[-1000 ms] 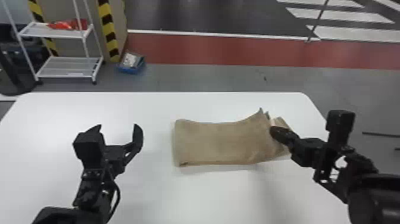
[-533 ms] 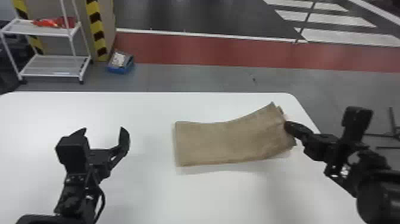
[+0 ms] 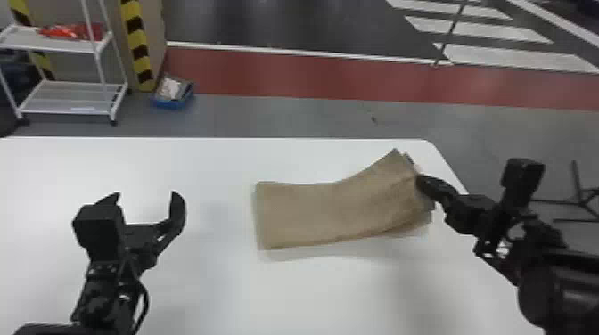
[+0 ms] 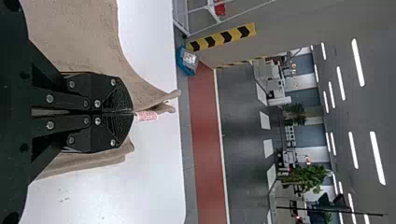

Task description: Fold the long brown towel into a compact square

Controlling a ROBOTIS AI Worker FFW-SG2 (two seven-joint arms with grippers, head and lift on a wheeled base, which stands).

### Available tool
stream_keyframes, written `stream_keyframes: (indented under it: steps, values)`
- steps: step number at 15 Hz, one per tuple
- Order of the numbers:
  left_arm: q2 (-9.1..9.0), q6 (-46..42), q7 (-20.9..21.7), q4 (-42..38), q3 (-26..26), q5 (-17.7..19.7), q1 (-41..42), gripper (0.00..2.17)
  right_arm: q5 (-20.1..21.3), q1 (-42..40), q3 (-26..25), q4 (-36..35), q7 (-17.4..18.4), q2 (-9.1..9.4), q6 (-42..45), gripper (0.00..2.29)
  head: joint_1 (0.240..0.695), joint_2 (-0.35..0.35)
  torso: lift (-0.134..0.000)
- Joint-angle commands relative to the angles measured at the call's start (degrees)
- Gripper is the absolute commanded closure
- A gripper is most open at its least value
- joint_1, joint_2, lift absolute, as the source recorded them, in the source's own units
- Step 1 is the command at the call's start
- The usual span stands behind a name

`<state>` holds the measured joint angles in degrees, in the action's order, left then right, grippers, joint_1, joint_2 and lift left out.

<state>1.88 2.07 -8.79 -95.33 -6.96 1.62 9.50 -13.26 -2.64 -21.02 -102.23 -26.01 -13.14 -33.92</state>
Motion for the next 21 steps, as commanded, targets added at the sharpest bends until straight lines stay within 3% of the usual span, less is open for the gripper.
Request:
stream_keyframes:
  steps: [1, 6, 10, 11, 13, 21]
  values:
    - [-0.03, 0.0, 0.0, 0.0, -0.2, 0.0, 0.0, 0.03, -0.8, 1.1, -2.1, 0.5, 0.0, -1.54, -1.4, 1.12, 0.695, -0.189, -0.118]
    - [0.05, 0.0, 0.2, 0.1, -0.4, -0.4, 0.4, 0.03, 4.4, 3.8, -0.7, 10.9, 0.0, -2.25, 3.4, 1.11, 0.695, -0.232, -0.118]
    - [0.41, -0.2, 0.4, 0.2, -0.3, -0.4, 0.8, 0.03, 6.7, 5.6, 0.7, 15.4, 0.1, -2.42, 7.1, 1.08, 0.695, -0.243, -0.118]
    - [0.41, -0.2, 0.4, 0.3, -0.3, -0.4, 0.8, 0.03, 6.7, 6.2, 0.7, 16.4, 0.4, -2.68, 7.6, 0.81, 0.695, -0.242, -0.118]
    - [0.41, -0.4, 0.4, 0.3, -0.3, -0.3, 0.6, 0.03, 6.3, 6.2, 0.1, 16.4, 1.1, -2.77, 7.4, 0.04, 0.695, -0.243, -0.118]
    - [0.41, -0.4, 0.9, -0.2, -3.3, -0.3, -0.1, 0.03, 5.2, 6.2, -0.5, 19.3, 1.0, -2.77, 5.5, 0.08, 0.695, -0.278, -0.118]
